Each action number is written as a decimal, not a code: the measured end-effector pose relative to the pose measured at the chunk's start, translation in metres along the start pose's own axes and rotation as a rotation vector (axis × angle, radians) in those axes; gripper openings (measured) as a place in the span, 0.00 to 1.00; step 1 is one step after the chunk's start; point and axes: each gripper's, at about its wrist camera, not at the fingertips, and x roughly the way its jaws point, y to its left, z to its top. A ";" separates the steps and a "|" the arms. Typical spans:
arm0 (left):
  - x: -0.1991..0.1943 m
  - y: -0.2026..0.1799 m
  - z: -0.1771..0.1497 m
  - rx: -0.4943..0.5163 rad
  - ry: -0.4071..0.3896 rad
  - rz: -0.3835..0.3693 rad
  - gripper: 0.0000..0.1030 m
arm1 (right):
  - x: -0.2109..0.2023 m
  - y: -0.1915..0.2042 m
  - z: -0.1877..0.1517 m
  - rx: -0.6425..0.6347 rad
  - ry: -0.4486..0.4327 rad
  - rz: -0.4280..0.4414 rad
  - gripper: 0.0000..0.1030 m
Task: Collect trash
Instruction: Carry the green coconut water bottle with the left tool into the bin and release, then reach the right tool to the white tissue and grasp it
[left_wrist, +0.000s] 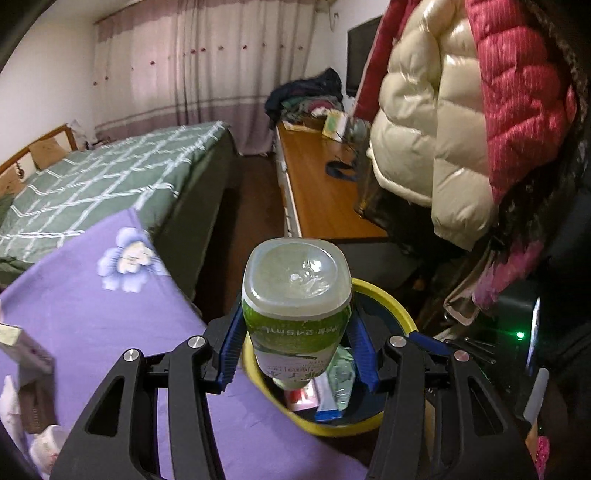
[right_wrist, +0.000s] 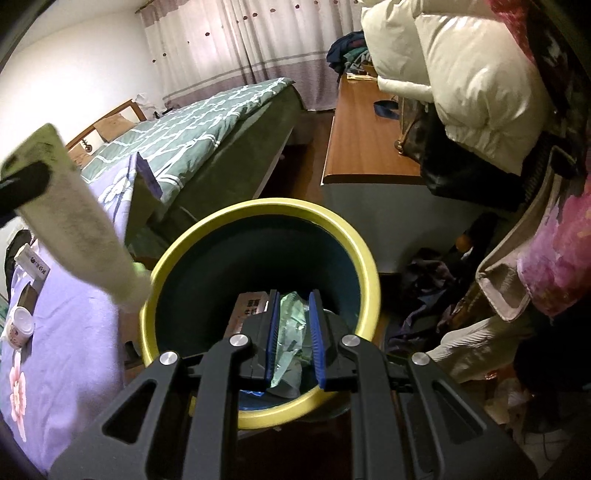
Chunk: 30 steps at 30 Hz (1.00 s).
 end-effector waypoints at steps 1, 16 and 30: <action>0.007 -0.003 -0.001 -0.004 0.012 -0.007 0.50 | 0.000 -0.002 0.000 0.003 0.001 0.000 0.15; -0.040 0.036 -0.032 -0.074 -0.054 0.106 0.75 | 0.000 0.002 -0.002 -0.009 0.007 0.010 0.16; -0.158 0.161 -0.121 -0.299 -0.098 0.415 0.79 | -0.010 0.071 -0.010 -0.129 0.023 0.081 0.16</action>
